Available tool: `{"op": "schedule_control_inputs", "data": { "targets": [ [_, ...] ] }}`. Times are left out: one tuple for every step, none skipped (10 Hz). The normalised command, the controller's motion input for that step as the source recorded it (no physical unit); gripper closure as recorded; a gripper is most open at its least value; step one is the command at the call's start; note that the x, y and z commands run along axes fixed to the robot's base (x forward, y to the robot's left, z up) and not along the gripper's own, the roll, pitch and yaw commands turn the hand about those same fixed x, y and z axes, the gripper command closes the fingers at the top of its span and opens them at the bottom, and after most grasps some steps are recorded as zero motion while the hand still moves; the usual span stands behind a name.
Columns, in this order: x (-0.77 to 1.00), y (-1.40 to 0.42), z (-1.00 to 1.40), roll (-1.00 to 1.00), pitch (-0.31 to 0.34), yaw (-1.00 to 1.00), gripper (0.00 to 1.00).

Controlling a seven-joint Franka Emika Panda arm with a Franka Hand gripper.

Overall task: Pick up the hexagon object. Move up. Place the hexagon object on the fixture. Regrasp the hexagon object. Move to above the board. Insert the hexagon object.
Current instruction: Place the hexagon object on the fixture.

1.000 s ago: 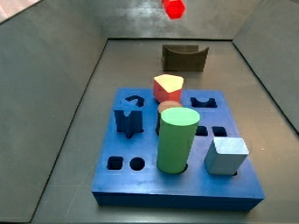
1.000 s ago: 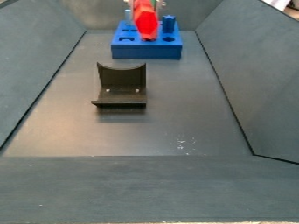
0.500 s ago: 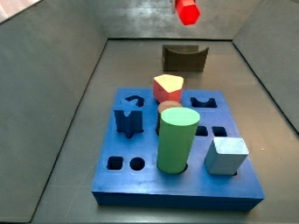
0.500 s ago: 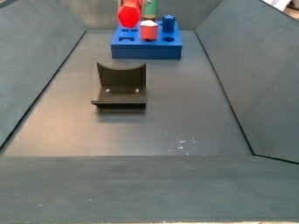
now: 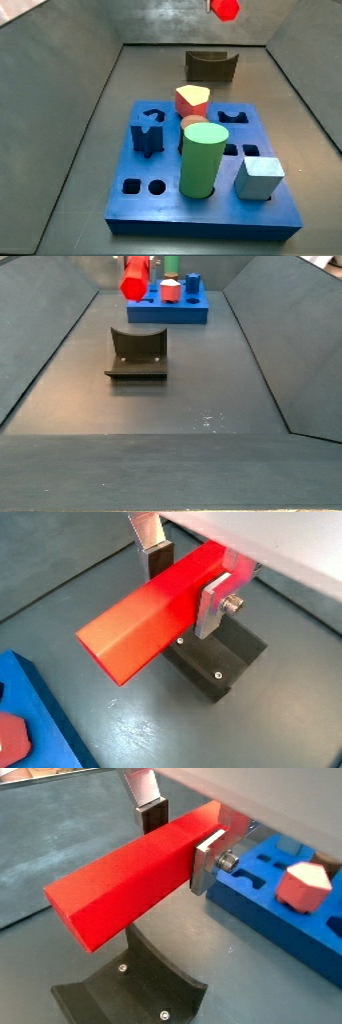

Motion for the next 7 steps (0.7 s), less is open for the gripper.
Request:
{"op": "schedule_control_inputs", "data": {
  "targets": [
    [0.06, 0.56, 0.0, -1.0, 0.193, -0.06, 1.0],
    [0.04, 0.47, 0.0, -1.0, 0.19, -0.07, 1.0],
    [0.05, 0.24, -0.01, -1.0, 0.189, -0.11, 1.0],
    [0.07, 0.06, -0.01, -1.0, 0.195, -0.14, 1.0],
    [0.08, 0.01, -0.01, -1.0, 0.197, -0.17, 1.0],
    [0.07, 0.03, -0.01, -0.83, 0.156, -0.17, 1.0],
    [0.07, 0.04, -0.01, -0.6, 0.097, -0.17, 1.0]
  ]
}}
